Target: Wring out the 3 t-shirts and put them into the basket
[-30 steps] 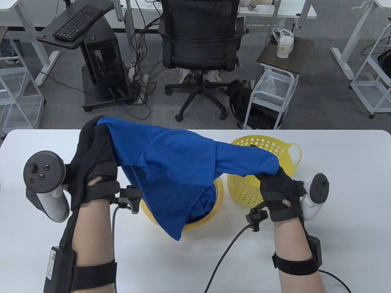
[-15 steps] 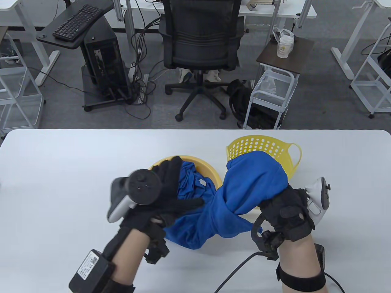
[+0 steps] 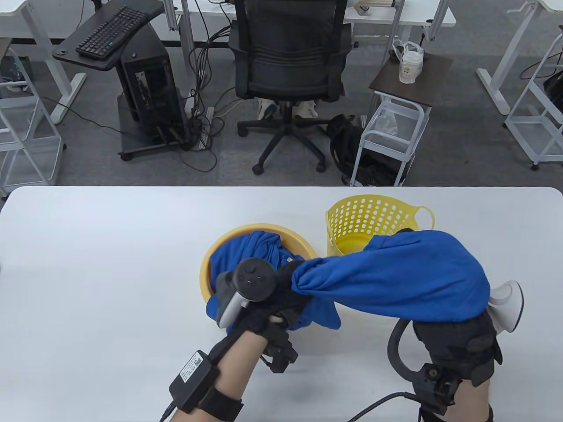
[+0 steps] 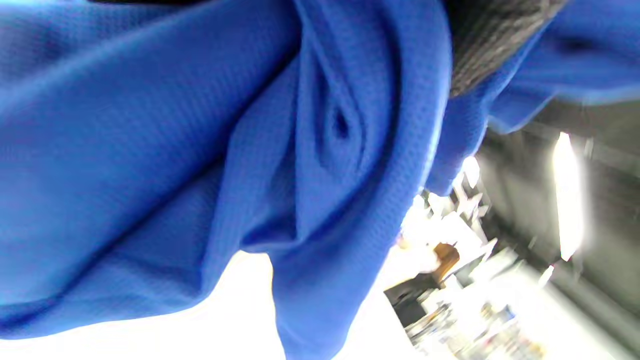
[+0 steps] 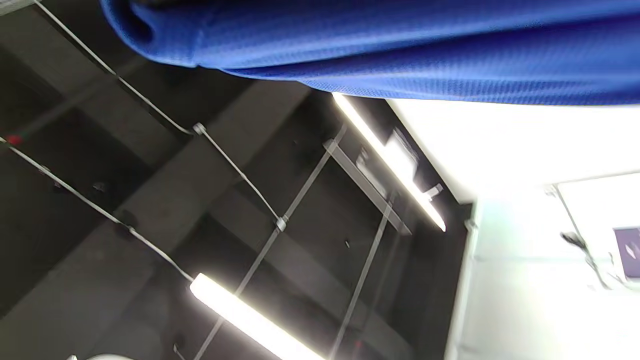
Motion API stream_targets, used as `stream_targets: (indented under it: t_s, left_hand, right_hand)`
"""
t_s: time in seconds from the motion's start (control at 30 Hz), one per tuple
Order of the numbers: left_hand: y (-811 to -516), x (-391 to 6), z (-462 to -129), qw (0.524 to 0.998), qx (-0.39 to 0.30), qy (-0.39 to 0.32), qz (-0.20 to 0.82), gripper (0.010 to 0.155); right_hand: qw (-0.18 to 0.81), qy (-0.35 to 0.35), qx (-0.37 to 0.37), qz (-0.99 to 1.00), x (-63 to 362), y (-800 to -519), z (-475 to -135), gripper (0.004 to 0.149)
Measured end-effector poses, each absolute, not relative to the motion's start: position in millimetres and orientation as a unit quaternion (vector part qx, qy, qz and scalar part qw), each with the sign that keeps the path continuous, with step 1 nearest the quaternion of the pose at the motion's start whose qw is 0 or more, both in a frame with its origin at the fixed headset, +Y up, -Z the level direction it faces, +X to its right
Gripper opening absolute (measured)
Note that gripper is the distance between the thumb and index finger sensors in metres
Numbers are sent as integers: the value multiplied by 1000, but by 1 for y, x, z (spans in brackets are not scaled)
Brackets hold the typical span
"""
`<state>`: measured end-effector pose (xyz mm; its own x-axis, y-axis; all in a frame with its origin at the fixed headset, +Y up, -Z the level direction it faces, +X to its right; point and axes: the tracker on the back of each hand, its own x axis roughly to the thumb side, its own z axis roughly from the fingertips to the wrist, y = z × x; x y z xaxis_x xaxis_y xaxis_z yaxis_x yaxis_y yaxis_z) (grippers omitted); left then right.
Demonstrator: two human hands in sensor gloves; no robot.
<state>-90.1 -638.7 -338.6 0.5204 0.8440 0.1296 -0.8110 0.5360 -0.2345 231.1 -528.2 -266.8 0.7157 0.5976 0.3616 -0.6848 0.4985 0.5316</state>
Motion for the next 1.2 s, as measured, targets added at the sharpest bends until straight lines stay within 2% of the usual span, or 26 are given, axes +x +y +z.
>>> stream_targets:
  t_s: [0.1,0.17,0.27,0.33,0.4,0.43,0.57,0.67,0.73,0.77,0.8,0.83,0.87,1.03,1.07,1.13,1.2]
  left_hand:
    - [-632,-129,-337,784,-56,-100,609,62]
    - [-625,-153,-332,751,-34,-84,654,64]
    - [-612,-185,-324,739,15,-80,669,64]
    - [-605,-205,-317,723,51,-74,685,65]
    - [-601,-219,-312,693,76,-64,715,66]
    - [-600,-222,-310,688,78,-61,719,66]
    - [-597,-213,-309,700,71,-81,706,67]
    - [-597,-187,-307,684,27,-137,716,69]
    - [-597,-163,-303,649,-26,-200,734,69]
    - [-597,-154,-301,630,-49,-220,743,69]
    - [-597,-143,-295,607,-81,-234,755,69]
    - [-598,-138,-291,604,-92,-228,758,69]
    - [-599,-133,-288,602,-78,-229,761,69]
    - [-595,-135,-285,586,-63,-254,767,69]
    - [-596,-138,-288,575,-60,-254,775,67]
    - [-599,-144,-294,555,-57,-257,789,61]
    - [-605,-148,-300,579,-50,-225,782,56]
  right_hand:
    - [858,-93,254,437,255,-539,-285,50]
    - [770,-122,186,597,268,-550,-305,51]
    - [607,-104,94,782,276,-565,-327,69]
    - [548,-101,53,829,274,-571,-336,71]
    - [533,-90,76,838,265,-572,-339,77]
    - [538,-84,121,830,256,-571,-340,82]
    - [519,-12,243,819,187,-575,-334,105]
    - [437,56,312,842,107,-602,-328,123]
    - [392,92,326,855,56,-635,-323,131]
    - [392,89,329,855,46,-643,-321,132]
    - [407,43,321,854,40,-650,-320,132]
    - [431,-15,297,852,41,-654,-320,130]
    - [474,-79,253,839,45,-658,-321,123]
    - [601,-39,222,767,78,-652,-341,61]
    - [641,-33,204,739,86,-648,-344,55]
    - [706,-22,167,688,100,-641,-345,53]
    - [763,-15,135,633,113,-634,-345,54]
